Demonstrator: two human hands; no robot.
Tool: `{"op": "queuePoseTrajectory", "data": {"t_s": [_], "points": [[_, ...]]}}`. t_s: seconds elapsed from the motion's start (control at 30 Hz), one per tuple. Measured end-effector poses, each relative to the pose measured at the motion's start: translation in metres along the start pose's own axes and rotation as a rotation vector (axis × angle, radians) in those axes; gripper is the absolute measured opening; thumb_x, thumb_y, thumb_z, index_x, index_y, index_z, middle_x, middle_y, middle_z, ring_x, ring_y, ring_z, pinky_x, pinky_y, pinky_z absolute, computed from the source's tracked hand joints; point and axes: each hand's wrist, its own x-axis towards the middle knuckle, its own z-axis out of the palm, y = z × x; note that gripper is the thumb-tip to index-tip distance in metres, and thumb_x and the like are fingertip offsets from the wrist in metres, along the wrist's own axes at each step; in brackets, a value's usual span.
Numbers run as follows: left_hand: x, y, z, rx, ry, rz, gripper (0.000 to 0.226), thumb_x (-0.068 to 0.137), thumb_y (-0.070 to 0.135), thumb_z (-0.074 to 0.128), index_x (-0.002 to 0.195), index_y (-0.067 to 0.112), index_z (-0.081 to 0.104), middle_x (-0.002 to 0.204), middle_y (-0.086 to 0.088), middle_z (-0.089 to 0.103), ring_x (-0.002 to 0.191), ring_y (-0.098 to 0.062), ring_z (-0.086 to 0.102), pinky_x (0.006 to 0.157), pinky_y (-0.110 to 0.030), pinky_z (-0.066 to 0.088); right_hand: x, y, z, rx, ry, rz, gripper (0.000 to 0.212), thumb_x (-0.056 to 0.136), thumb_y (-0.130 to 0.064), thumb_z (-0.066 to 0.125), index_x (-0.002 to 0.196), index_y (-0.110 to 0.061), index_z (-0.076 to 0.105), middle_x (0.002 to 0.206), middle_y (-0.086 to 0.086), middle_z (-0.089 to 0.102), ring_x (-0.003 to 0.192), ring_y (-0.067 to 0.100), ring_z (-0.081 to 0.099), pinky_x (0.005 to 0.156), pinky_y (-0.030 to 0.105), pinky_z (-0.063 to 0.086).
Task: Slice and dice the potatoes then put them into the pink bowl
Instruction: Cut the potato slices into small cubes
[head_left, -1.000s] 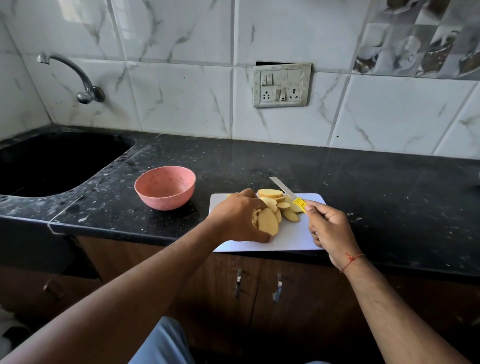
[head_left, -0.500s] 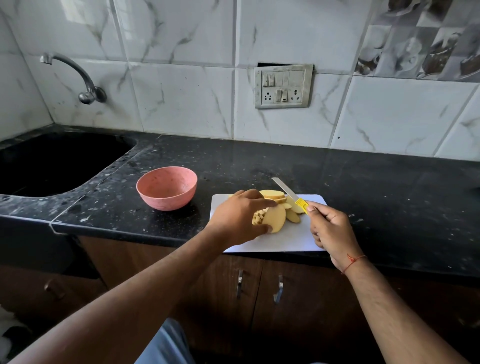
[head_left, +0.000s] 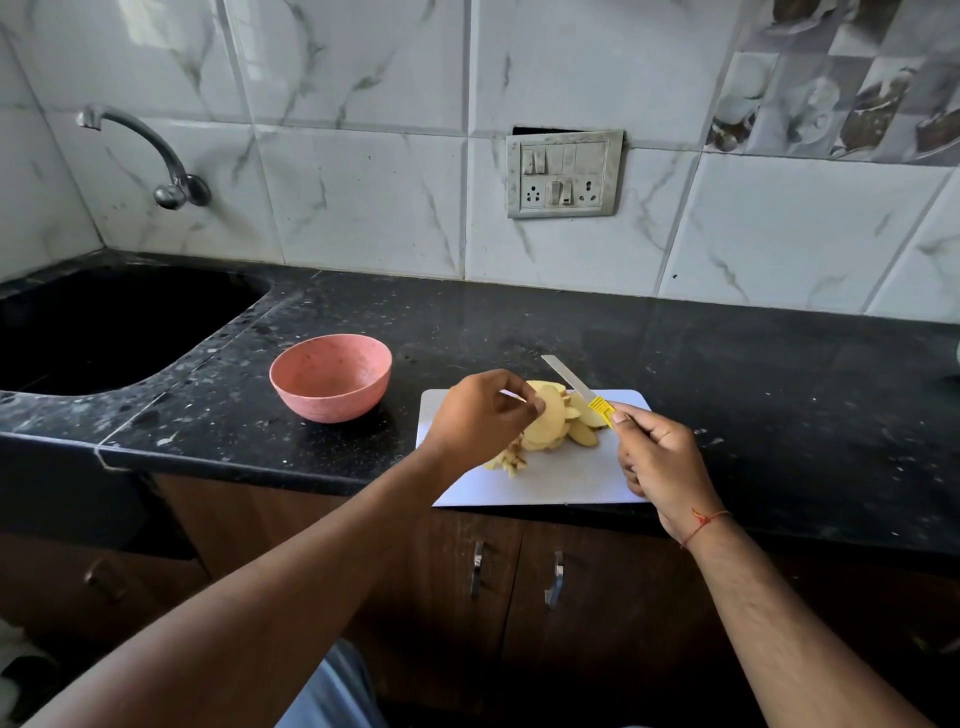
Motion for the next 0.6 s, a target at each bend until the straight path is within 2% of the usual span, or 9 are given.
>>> {"op": "queuePoseTrajectory", "data": {"t_s": [0.1,0.17,0.27,0.37,0.47,0.53,0.6], "points": [[0.001,0.005,-0.015,-0.369,-0.004,-0.161,0.016,0.098,0.029,0.077,0.100,0.013,0.073,0.092,-0.008,0.080,0.079,-0.014,0.069,0.057,-0.016,0.047,0.001,0.001,0.000,0.004,0.002,0.000,0.025,0.107,-0.020,0.056,0.109,-0.037,0.074,0.062,-0.001,0.033,0.054,0.011,0.024,0.046,0.026,0.022],[0.000,0.004,-0.030,-0.386,-0.016,-0.217,0.020,0.100,0.031,0.075,0.104,0.012,0.074,0.099,-0.009,0.081,0.082,-0.011,0.069,0.057,-0.017,0.045,0.001,0.002,-0.001,-0.001,0.002,0.002,0.024,0.107,-0.020,0.056,0.111,-0.037,0.074,0.062,-0.002,0.033,0.054,0.011,0.024,0.046,0.026,0.022],[-0.006,-0.011,-0.050,-0.295,-0.015,-0.236,0.020,0.097,0.030,0.079,0.100,0.010,0.079,0.082,0.006,0.077,0.071,0.002,0.064,0.059,-0.012,0.046,0.002,0.003,-0.002,-0.009,0.003,0.007,0.023,0.107,-0.021,0.057,0.116,-0.034,0.074,0.062,-0.001,0.034,0.055,0.012,0.024,0.046,0.026,0.022],[-0.018,-0.032,-0.063,-0.211,-0.008,-0.287,0.019,0.091,0.035,0.084,0.094,0.017,0.082,0.088,0.006,0.080,0.083,-0.003,0.068,0.076,-0.021,0.050,0.002,0.003,-0.002,-0.014,0.003,0.006,0.023,0.107,-0.020,0.057,0.115,-0.035,0.073,0.061,-0.002,0.035,0.054,0.012,0.024,0.046,0.025,0.022],[-0.026,-0.045,-0.069,-0.133,0.045,-0.401,0.019,0.092,0.039,0.083,0.092,0.020,0.081,0.085,0.005,0.077,0.078,-0.009,0.064,0.070,-0.025,0.049,0.002,0.003,-0.001,-0.013,0.002,0.002,0.023,0.107,-0.021,0.057,0.110,-0.038,0.072,0.061,-0.002,0.036,0.054,0.012,0.025,0.044,0.025,0.023],[-0.028,-0.056,-0.074,0.033,0.086,-0.364,0.021,0.091,0.045,0.082,0.089,0.024,0.081,0.080,0.005,0.077,0.073,-0.014,0.066,0.066,-0.027,0.050,0.001,0.003,-0.001,-0.021,0.007,-0.002,0.024,0.107,-0.021,0.057,0.109,-0.039,0.072,0.062,-0.001,0.036,0.055,0.012,0.026,0.044,0.026,0.024],[-0.032,-0.064,-0.079,0.234,0.100,-0.275,0.019,0.091,0.047,0.081,0.089,0.028,0.082,0.076,0.012,0.077,0.067,-0.008,0.068,0.059,-0.022,0.048,0.002,0.004,0.000,-0.033,0.018,-0.013,0.023,0.107,-0.021,0.058,0.111,-0.038,0.072,0.061,-0.001,0.036,0.054,0.012,0.027,0.044,0.025,0.025]]}}
